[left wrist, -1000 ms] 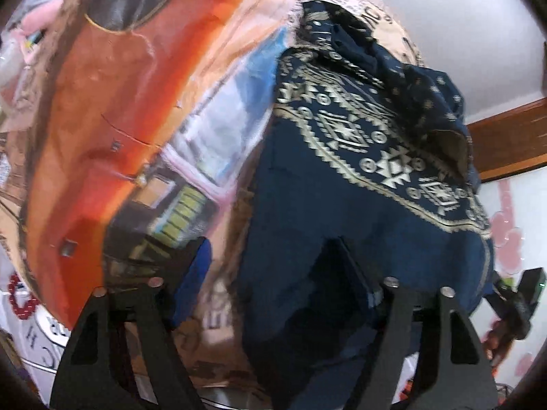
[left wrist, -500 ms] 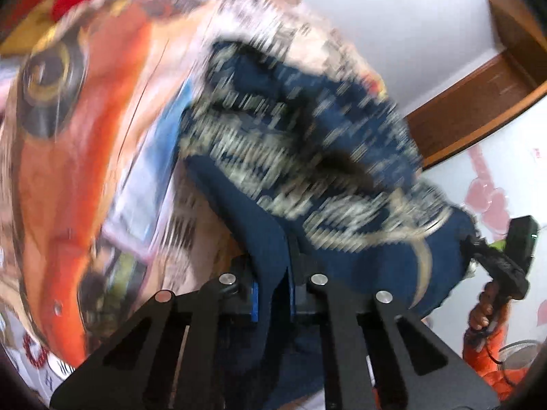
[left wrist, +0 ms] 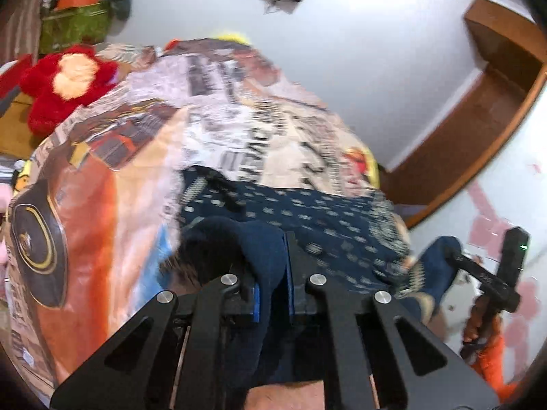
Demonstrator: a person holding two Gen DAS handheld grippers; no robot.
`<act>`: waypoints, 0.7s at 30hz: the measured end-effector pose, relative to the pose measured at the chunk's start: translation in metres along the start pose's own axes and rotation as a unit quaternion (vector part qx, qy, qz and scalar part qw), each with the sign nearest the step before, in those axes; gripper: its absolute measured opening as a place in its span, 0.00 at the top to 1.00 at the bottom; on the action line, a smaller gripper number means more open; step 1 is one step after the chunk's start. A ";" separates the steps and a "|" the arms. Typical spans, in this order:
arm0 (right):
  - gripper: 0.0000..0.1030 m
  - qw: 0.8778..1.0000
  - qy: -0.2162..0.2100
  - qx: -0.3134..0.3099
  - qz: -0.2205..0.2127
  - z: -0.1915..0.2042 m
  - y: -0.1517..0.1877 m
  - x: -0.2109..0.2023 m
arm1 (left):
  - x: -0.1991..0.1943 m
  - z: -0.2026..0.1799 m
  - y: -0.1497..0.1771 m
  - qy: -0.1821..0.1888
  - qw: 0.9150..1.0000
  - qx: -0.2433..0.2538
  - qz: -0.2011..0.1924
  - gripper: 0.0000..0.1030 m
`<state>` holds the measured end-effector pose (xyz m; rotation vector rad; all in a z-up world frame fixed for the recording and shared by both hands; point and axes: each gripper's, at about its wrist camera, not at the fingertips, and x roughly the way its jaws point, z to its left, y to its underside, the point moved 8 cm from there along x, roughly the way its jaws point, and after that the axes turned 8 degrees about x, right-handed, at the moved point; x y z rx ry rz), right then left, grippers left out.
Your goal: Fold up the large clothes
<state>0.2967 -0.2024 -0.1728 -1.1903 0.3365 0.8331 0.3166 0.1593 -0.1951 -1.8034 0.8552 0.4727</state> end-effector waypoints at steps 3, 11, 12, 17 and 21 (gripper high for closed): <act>0.92 0.999 0.033 -0.008 0.011 -0.014 -0.009 0.027 | 0.036 0.031 0.008 -0.046 0.998 -0.023 0.032 0.90; 0.91 0.992 0.089 -0.011 0.091 -0.058 0.008 0.093 | 0.101 0.065 0.059 -0.090 0.989 -0.015 0.113 0.89; 0.91 0.991 0.087 -0.012 0.106 -0.060 0.011 0.096 | 0.103 0.064 0.061 -0.097 0.989 -0.001 0.113 0.88; 0.75 0.982 0.110 -0.055 0.144 -0.063 0.021 0.100 | 0.105 0.061 0.063 -0.117 0.986 0.027 0.114 0.85; 0.14 0.970 0.195 -0.095 0.106 -0.077 0.017 0.085 | 0.099 0.059 0.060 -0.132 0.983 0.044 0.118 0.84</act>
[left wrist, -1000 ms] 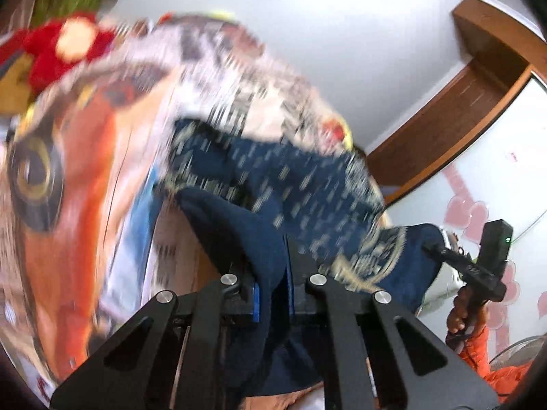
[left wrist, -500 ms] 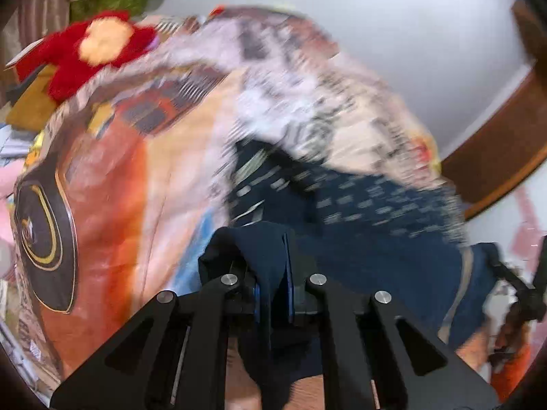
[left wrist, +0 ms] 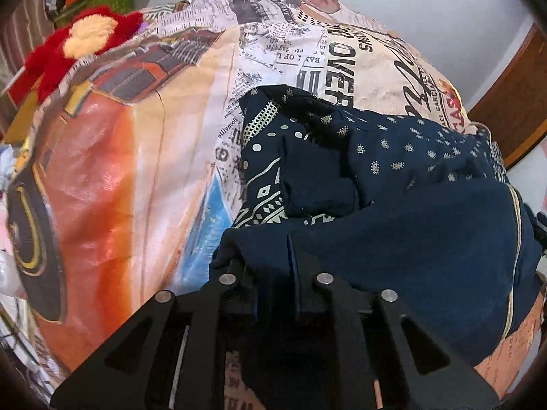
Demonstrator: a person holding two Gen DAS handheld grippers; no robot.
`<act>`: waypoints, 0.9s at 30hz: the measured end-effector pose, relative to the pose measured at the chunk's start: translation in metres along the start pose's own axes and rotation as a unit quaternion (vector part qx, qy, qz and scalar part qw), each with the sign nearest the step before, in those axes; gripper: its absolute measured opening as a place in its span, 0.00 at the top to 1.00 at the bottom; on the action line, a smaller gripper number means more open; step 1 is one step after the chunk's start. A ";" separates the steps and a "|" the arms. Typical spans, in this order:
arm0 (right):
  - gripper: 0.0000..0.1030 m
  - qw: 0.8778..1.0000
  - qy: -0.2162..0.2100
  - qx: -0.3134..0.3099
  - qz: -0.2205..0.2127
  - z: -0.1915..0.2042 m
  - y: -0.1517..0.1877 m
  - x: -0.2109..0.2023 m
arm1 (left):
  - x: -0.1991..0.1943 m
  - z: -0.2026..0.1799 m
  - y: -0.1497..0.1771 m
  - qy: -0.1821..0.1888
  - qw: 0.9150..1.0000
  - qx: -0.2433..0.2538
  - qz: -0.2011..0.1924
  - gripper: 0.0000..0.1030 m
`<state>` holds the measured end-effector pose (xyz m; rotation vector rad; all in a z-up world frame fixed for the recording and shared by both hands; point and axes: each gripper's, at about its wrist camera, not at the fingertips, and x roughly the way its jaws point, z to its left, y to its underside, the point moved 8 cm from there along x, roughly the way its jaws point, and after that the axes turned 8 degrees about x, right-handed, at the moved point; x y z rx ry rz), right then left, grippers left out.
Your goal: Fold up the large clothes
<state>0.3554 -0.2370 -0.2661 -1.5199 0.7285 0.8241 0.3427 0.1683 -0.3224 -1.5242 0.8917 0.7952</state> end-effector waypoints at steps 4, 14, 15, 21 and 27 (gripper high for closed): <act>0.14 1.000 -0.016 0.012 -0.019 -0.014 0.005 -0.027 | -0.026 0.003 -0.004 -0.012 1.000 0.009 -0.008 0.83; 0.14 0.987 -0.141 0.075 -0.021 -0.002 0.023 -0.084 | -0.086 -0.004 0.011 -0.011 0.999 0.027 -0.043 0.37; 0.14 0.986 -0.148 0.077 -0.018 0.001 0.026 -0.085 | -0.091 -0.003 0.014 -0.020 0.998 0.032 -0.052 0.33; 0.18 0.978 -0.181 0.103 0.017 0.012 0.048 -0.072 | -0.080 0.010 0.048 0.015 0.999 -0.017 -0.025 0.31; 0.42 0.969 -0.208 0.123 0.055 0.021 0.059 -0.052 | -0.039 -0.002 0.077 0.073 0.995 -0.053 0.035 0.32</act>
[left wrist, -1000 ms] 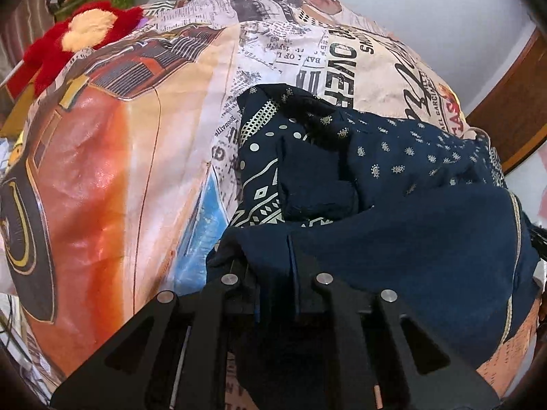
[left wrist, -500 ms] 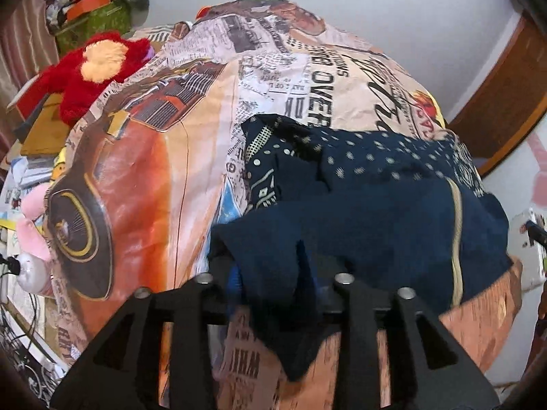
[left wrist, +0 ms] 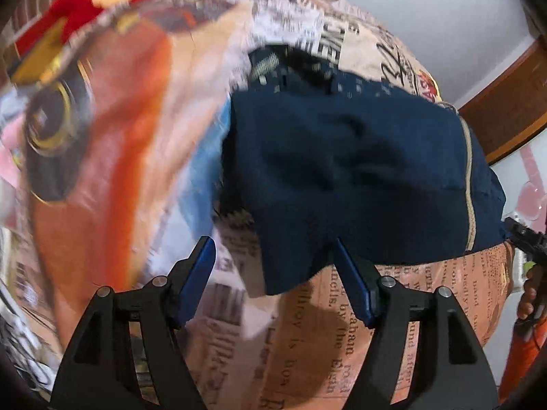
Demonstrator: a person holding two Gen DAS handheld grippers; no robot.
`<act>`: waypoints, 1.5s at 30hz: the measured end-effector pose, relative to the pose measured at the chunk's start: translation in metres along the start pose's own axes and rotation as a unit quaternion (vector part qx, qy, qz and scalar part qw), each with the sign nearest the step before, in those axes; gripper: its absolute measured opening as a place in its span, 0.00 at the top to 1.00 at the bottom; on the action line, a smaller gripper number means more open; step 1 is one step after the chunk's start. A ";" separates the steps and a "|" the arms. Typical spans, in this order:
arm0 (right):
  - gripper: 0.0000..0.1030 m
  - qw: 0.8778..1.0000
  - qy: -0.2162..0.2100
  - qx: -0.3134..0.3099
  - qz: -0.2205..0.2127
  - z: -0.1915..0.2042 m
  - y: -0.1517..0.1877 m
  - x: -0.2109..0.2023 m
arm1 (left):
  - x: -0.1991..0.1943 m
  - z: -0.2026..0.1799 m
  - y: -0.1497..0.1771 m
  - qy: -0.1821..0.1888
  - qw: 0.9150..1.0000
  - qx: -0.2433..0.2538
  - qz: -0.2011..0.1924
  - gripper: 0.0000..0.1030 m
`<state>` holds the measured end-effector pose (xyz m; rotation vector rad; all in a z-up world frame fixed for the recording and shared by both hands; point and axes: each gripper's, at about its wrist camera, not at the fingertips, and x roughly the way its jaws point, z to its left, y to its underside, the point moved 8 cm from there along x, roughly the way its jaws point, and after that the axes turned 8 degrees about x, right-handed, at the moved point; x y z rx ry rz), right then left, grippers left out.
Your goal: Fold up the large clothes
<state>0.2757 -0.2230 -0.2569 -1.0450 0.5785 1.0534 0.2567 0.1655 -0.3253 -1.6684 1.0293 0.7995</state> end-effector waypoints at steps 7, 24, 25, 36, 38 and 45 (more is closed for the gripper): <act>0.71 1.000 0.000 0.009 0.013 -0.005 0.002 0.012 | 0.007 -0.013 -0.012 0.037 0.999 -0.017 -0.002 0.89; 0.90 0.993 -0.027 -0.077 -0.088 0.057 -0.075 -0.012 | -0.078 -0.073 -0.141 0.099 0.984 0.054 -0.136 0.97; 0.90 0.992 -0.022 -0.084 -0.095 0.061 -0.085 -0.010 | -0.074 -0.071 -0.156 0.083 0.985 0.056 -0.141 0.97; 0.91 0.986 0.074 -0.096 -0.114 0.040 -0.193 0.061 | 0.044 -0.010 -0.222 -0.002 0.998 -0.002 -0.060 0.97; 0.91 0.986 0.096 -0.097 -0.098 0.029 -0.204 0.087 | 0.074 0.005 -0.221 -0.013 0.999 -0.021 -0.037 0.97; 0.90 0.976 0.153 -0.124 -0.088 0.004 -0.223 0.135 | 0.113 0.024 -0.207 -0.019 1.000 -0.020 -0.011 0.91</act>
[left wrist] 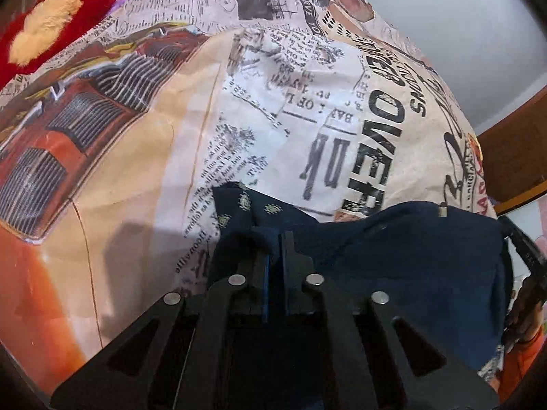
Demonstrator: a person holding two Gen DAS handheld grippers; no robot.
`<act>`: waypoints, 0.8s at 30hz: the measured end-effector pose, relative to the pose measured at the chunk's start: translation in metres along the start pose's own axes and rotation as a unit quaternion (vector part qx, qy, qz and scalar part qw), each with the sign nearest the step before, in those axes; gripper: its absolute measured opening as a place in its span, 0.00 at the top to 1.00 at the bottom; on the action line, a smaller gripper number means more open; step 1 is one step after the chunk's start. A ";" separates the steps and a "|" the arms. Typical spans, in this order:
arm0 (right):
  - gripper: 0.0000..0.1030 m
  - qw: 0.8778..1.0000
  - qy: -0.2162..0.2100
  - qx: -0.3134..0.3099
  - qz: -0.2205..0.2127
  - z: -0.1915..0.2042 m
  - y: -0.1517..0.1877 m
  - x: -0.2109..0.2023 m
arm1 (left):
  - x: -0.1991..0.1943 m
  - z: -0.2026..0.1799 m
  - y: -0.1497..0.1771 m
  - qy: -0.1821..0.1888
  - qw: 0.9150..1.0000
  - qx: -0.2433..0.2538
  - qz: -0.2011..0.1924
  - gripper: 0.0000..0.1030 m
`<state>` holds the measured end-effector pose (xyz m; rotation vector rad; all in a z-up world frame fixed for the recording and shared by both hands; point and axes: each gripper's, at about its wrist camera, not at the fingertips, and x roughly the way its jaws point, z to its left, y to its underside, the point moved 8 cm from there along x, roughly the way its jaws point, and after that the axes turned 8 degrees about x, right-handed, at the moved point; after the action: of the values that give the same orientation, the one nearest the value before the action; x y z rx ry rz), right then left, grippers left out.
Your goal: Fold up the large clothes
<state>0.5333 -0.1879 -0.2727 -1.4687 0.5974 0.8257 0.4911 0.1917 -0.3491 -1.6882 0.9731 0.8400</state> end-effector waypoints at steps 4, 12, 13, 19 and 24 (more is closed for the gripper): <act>0.90 1.000 0.013 -0.028 0.003 -0.001 0.000 0.005 | -0.010 0.004 0.000 0.003 1.000 0.014 -0.002 0.90; 0.89 0.986 0.158 -0.059 -0.019 -0.045 -0.005 -0.019 | -0.072 0.071 -0.013 -0.144 0.987 -0.028 -0.065 0.36; 0.89 0.987 0.151 -0.048 -0.014 -0.051 -0.003 -0.025 | -0.080 0.073 -0.011 -0.136 0.988 -0.031 -0.067 0.36; 0.89 0.999 0.038 -0.006 -0.018 -0.037 0.001 -0.076 | -0.118 0.032 -0.002 -0.091 0.992 0.015 -0.086 0.36; 0.89 0.995 -0.095 0.007 0.012 0.025 0.016 -0.104 | -0.117 -0.047 0.016 -0.057 0.988 0.120 -0.075 0.35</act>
<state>0.4543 -0.1762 -0.1993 -1.3548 0.4778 0.9654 0.4288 0.1690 -0.2400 -1.4706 0.8232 0.6841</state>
